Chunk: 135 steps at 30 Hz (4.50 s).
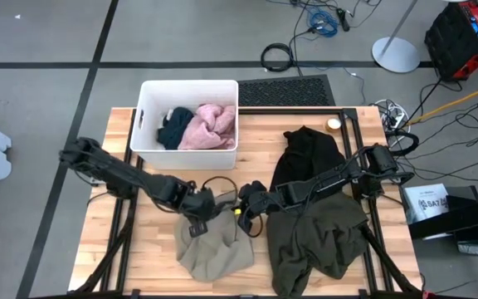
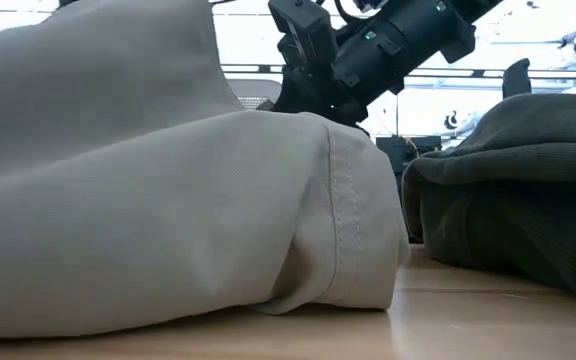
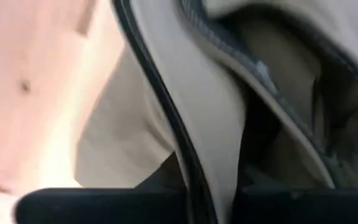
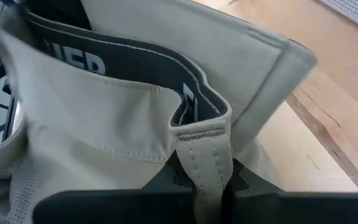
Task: Sort clothes
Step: Put the brown shorts into the white laundry bin
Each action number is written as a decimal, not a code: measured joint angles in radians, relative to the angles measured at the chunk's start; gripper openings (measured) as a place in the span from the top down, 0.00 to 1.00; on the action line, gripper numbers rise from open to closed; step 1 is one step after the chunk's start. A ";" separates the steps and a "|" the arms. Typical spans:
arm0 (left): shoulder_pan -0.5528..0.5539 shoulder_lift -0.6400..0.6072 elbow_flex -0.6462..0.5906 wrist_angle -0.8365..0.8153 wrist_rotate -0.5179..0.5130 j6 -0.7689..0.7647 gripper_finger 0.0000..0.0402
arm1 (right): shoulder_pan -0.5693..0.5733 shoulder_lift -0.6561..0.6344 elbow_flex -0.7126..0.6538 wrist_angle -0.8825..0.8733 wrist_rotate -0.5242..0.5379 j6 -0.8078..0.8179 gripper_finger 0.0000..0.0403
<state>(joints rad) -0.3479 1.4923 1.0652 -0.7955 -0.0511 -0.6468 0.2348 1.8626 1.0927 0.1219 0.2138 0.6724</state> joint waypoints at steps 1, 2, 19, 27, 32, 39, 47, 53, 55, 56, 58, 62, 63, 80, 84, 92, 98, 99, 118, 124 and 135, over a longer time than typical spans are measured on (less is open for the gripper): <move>0.003 -0.005 0.014 -0.002 -0.006 0.006 0.84 | 0.000 0.000 0.000 0.000 0.000 0.000 0.99; 0.006 -0.011 0.029 -0.003 -0.010 0.018 0.80 | 0.000 0.000 0.000 0.001 -0.001 0.000 0.99; -0.030 -0.368 0.087 -0.120 -0.262 -0.042 0.57 | -0.011 0.061 0.008 0.051 0.021 -0.128 0.98; -0.183 -0.474 0.089 0.018 -0.366 -0.032 0.57 | -0.012 0.061 0.032 0.051 0.020 -0.291 0.92; -0.244 -0.473 0.089 0.026 -0.461 -0.027 0.57 | -0.024 0.061 0.034 0.018 0.016 -0.348 0.74; -0.251 -0.468 0.089 0.025 -0.474 -0.027 0.57 | -0.040 0.061 0.034 0.032 0.017 -0.408 0.43; -0.251 -0.468 0.089 0.025 -0.476 -0.027 0.57 | -0.079 0.157 0.034 0.061 0.013 -0.409 0.29; -0.251 -0.468 0.089 0.024 -0.476 -0.027 0.57 | -0.107 0.258 0.040 0.109 -0.056 -0.359 0.30; -0.251 -0.468 0.089 0.024 -0.476 -0.027 0.57 | -0.112 0.270 0.043 0.077 -0.073 -0.324 0.32; -0.251 -0.468 0.089 0.024 -0.474 -0.027 0.57 | -0.116 0.272 0.043 0.063 -0.083 -0.310 0.33; -0.251 -0.468 0.089 0.023 -0.467 -0.027 0.57 | -0.119 0.271 0.045 0.037 -0.097 -0.288 0.38; -0.261 -0.468 0.089 0.023 -0.464 -0.027 0.57 | -0.122 0.272 0.045 0.034 -0.111 -0.268 0.56; -0.263 -0.468 0.089 0.022 -0.463 -0.027 0.57 | -0.122 0.272 0.051 0.024 -0.116 -0.264 0.62; -0.281 -0.464 0.089 0.019 -0.480 -0.020 0.57 | -0.092 0.063 0.068 -0.042 -0.204 -0.332 0.99; -0.281 -0.448 0.089 0.015 -0.484 -0.019 0.57 | -0.063 -0.050 0.070 -0.037 -0.171 -0.373 0.99; -0.281 -0.394 0.089 0.000 -0.489 -0.018 0.57 | 0.000 -0.249 0.070 -0.036 -0.055 -0.461 0.99; -0.284 -0.380 0.089 0.001 -0.502 -0.018 0.57 | 0.011 -0.390 0.071 -0.030 -0.022 -0.525 0.99; -0.283 -0.381 0.089 0.001 -0.503 -0.018 0.57 | 0.011 -0.414 0.071 -0.028 -0.022 -0.536 0.99; -0.287 -0.345 -0.110 0.211 -0.553 -0.025 0.57 | -0.169 -0.662 0.247 0.257 -0.187 -0.776 0.99; -0.269 -0.331 -0.319 0.573 -0.548 0.029 0.57 | -0.252 -0.487 0.564 0.185 -0.340 -0.818 0.99; -0.140 -0.178 -0.473 0.998 -0.549 0.178 0.57 | -0.531 0.021 1.260 -0.039 -0.563 -0.588 0.99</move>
<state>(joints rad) -0.4878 1.3144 0.5922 0.2029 -0.5998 -0.4692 -0.2965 1.8838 2.3530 0.0825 -0.3495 0.0841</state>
